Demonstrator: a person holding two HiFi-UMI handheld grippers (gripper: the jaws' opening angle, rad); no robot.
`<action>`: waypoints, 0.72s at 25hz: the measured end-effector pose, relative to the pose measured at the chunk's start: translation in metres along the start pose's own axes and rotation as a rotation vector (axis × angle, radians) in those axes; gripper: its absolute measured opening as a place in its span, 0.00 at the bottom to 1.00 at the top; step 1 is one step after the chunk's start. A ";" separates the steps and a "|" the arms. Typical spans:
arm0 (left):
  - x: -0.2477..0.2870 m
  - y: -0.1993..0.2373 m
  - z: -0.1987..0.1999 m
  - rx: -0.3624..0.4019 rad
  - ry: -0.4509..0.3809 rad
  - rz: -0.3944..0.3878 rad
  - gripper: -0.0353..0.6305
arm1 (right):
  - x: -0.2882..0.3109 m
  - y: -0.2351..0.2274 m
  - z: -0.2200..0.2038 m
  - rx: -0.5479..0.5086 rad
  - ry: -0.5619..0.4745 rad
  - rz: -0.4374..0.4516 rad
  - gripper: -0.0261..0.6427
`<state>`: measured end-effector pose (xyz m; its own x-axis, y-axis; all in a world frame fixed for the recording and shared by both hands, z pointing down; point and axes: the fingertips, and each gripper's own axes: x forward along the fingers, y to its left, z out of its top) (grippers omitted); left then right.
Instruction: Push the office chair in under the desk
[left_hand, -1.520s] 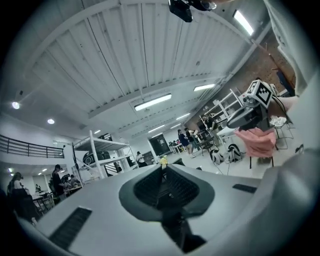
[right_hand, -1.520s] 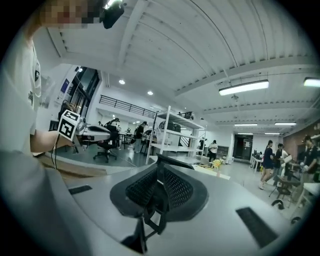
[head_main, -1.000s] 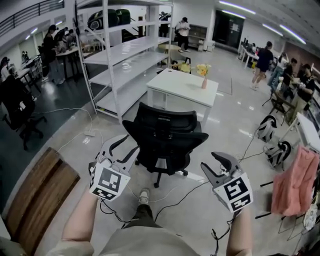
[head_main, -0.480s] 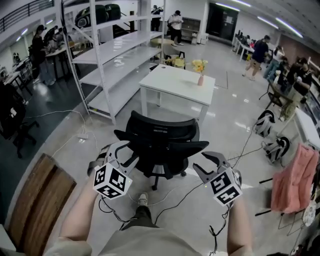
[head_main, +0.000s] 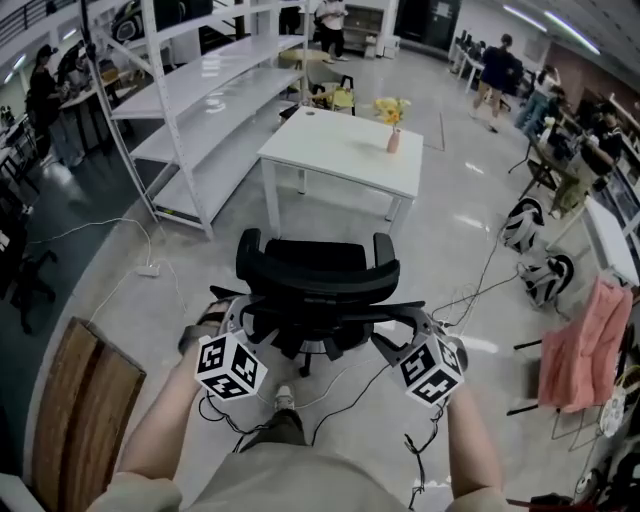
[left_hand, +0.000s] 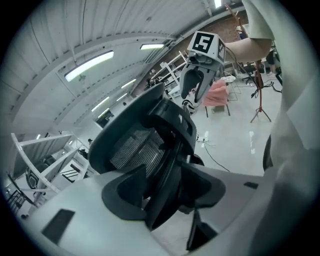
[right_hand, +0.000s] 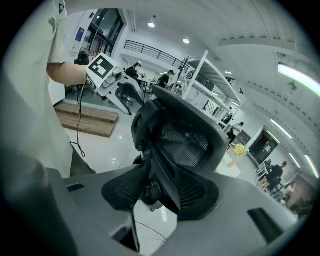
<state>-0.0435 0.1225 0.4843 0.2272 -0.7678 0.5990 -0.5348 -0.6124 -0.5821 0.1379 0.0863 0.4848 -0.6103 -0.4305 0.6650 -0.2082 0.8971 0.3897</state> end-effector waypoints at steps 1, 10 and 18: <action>0.009 0.000 -0.006 0.006 0.009 -0.024 0.39 | 0.009 -0.002 -0.002 0.000 0.014 0.005 0.31; 0.067 0.002 -0.054 0.099 0.122 -0.188 0.33 | 0.081 -0.014 -0.027 -0.025 0.178 0.121 0.31; 0.076 0.014 -0.054 0.056 0.062 -0.229 0.33 | 0.093 -0.026 -0.027 -0.007 0.161 0.147 0.31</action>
<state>-0.0771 0.0656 0.5515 0.2856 -0.5959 0.7506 -0.4290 -0.7798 -0.4559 0.1068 0.0200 0.5535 -0.5034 -0.3058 0.8081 -0.1198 0.9510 0.2852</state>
